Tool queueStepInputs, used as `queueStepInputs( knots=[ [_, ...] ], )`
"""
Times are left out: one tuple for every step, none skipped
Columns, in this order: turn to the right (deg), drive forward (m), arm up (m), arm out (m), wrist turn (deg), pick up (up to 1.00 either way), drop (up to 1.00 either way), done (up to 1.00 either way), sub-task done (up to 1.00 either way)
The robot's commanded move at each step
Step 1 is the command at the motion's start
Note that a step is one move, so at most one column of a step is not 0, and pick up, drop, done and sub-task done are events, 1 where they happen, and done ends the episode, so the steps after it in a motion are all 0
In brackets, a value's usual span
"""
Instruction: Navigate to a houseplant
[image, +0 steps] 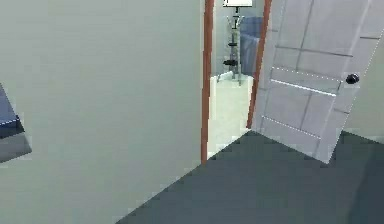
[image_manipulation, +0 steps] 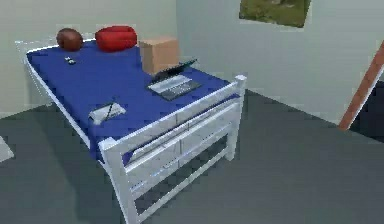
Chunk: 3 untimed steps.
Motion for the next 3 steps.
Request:
queueStepInputs(
  knots=[
    [0.0, 0.45, 0.00, 0.00, 0.0, 0.00, 0.00, 0.00, 0.00],
    [36.0, 0.00, 0.00, 0.00, 0.0, 0.00, 0.00, 0.00, 0.00],
    [0.0, 0.15, 0.00, 0.00, 0.0, 0.00, 0.00, 0.00, 0.00]
  ],
)
